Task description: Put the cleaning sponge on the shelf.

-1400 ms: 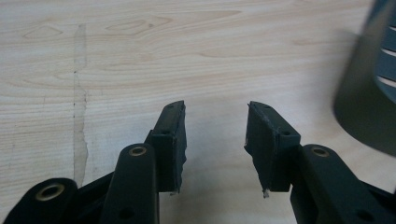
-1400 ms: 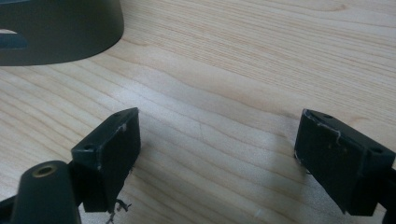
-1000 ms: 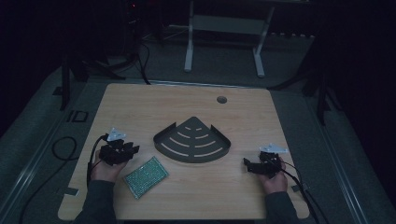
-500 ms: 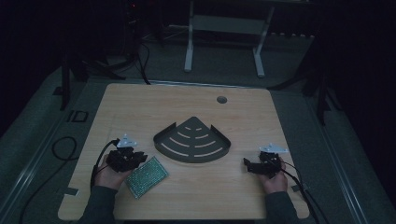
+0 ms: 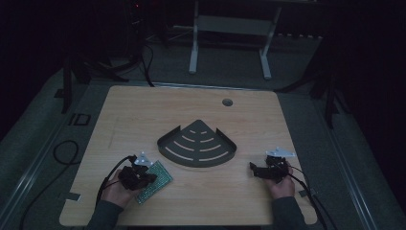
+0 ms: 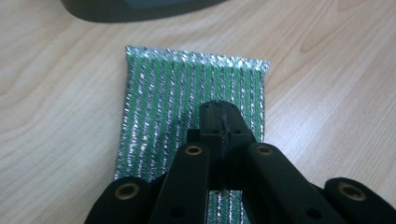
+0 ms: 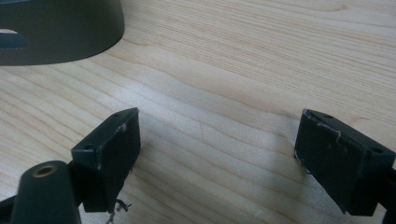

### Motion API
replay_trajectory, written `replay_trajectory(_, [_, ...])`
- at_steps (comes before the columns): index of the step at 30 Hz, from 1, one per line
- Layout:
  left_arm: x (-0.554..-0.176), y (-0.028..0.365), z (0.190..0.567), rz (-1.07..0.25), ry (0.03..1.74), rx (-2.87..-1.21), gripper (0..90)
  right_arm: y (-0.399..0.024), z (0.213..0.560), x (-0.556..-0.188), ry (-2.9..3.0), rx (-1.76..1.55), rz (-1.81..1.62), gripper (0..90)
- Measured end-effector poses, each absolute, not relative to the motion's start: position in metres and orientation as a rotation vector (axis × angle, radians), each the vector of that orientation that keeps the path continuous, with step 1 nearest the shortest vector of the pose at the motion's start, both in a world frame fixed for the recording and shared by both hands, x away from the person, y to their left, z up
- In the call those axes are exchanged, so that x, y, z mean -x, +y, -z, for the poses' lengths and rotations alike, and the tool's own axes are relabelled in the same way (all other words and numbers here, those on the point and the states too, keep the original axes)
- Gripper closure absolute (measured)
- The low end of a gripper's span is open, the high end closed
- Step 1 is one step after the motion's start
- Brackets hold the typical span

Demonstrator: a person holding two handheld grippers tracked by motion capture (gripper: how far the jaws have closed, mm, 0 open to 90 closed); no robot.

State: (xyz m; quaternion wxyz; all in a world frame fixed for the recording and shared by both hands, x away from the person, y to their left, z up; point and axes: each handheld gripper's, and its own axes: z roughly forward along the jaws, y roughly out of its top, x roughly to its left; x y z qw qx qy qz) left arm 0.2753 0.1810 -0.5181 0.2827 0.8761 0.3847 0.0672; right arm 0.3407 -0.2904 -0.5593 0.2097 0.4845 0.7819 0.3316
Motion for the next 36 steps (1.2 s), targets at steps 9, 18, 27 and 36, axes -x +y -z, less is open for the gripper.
replay_trajectory(9, [-0.279, 0.181, 0.523, -0.214, 1.082, -2.346, 90.0, -0.290, 0.559, -0.341, 2.176, -1.345, -0.923, 14.0])
replay_trajectory(18, [-0.294, 0.193, 0.525, -0.214, 1.105, -2.310, 90.0, -0.290, 0.559, -0.341, 2.177, -1.345, -0.923, 13.9])
replay_trajectory(27, [-0.316, 0.205, 0.523, -0.220, 1.112, -2.334, 89.9, -0.290, 0.559, -0.341, 2.176, -1.344, -0.923, 14.0])
replay_trajectory(36, [-0.329, 0.209, 0.516, -0.209, 1.129, -2.374, 82.3, -0.290, 0.559, -0.341, 2.175, -1.345, -0.924, 14.0])
